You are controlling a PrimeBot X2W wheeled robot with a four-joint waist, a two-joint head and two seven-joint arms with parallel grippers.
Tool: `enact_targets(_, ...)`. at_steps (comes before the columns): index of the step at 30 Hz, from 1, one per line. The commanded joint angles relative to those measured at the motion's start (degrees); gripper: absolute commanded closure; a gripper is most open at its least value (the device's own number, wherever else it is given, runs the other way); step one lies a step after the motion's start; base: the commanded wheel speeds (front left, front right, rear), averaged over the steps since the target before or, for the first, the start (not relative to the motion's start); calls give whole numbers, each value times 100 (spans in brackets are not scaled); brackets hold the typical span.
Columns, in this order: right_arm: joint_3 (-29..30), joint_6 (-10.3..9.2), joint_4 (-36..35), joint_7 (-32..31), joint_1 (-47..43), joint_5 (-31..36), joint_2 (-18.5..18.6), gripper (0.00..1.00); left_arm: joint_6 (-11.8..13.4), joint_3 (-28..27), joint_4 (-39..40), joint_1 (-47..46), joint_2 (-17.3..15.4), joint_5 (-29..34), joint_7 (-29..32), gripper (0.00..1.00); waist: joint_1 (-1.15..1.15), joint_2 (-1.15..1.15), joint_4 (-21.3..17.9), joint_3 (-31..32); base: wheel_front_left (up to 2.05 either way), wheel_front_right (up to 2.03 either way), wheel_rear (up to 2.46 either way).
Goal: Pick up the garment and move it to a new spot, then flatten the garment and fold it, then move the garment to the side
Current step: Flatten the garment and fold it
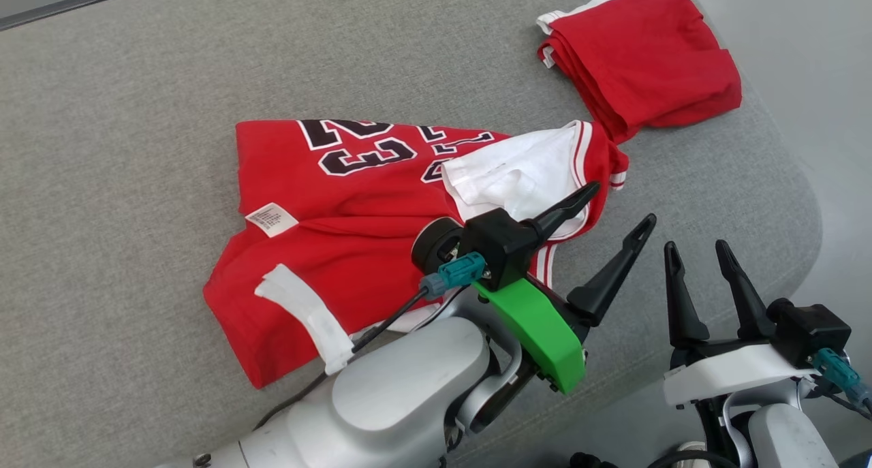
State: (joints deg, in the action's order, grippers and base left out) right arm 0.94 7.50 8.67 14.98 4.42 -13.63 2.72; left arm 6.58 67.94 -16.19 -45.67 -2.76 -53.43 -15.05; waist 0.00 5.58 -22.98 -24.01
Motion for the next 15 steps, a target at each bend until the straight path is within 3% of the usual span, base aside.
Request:
enact_targets(1,29,-2,-38,8,24,52,16,0,19,-18,-15,16,-25,14,-16,0,0,1,189,110,0,0,0)
enact_targets(7,183,-2,-89,8,-162,210,18,0,282,-376,-453,239,-135,342,-11,0,0,1,492,323,0,0,0)
enact_targets(15,306,-2,-138,8,-449,345,15,0,925,-1278,-625,878,-1167,351,-9,0,0,1,859,582,0,0,0)
